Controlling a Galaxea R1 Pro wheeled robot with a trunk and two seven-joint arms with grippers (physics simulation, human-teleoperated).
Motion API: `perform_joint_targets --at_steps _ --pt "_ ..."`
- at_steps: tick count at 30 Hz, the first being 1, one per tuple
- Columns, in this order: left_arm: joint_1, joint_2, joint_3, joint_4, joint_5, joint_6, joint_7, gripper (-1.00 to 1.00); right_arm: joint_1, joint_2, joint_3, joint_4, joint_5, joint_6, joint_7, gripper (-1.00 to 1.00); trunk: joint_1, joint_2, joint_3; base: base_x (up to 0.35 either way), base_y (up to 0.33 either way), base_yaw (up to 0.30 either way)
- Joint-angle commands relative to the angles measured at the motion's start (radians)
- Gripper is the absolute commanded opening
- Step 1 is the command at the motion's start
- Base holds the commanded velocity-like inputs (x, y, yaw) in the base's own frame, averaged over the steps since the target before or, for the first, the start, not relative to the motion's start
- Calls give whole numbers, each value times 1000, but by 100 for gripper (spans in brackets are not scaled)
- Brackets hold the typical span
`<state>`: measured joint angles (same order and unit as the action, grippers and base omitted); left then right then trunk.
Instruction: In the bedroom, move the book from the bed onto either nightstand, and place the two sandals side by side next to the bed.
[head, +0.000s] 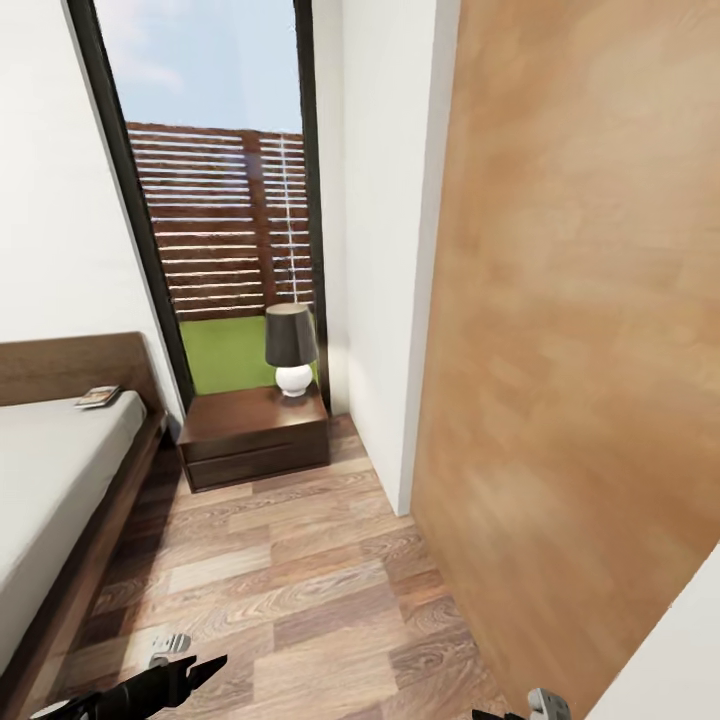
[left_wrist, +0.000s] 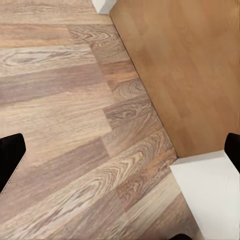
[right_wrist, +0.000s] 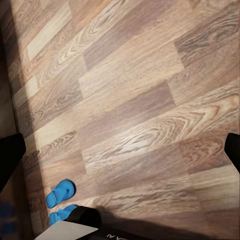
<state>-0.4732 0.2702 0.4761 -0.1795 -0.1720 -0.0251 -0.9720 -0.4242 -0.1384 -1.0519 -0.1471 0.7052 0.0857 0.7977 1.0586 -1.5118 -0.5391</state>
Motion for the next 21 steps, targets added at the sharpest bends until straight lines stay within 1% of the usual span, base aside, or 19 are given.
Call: perform_joint_targets --at_steps 1,11,15,21 --pt "-1 0 9 0 -10 -3 -4 100 -1 0 -8 -2 4 9 6 100 1 0 -1 322 0 2" --pt "-1 0 9 0 -10 -3 -4 100 -1 0 -8 -2 4 9 5 100 1 0 -1 306 0 18" --pt "-1 0 8 0 -10 -3 -4 100 -1 0 -8 -2 4 9 5 100 1 0 -1 92 0 185" --pt "-1 0 8 0 -10 -4 -4 100 -1 0 -8 -2 4 9 6 100 1 0 -1 19 0 270"
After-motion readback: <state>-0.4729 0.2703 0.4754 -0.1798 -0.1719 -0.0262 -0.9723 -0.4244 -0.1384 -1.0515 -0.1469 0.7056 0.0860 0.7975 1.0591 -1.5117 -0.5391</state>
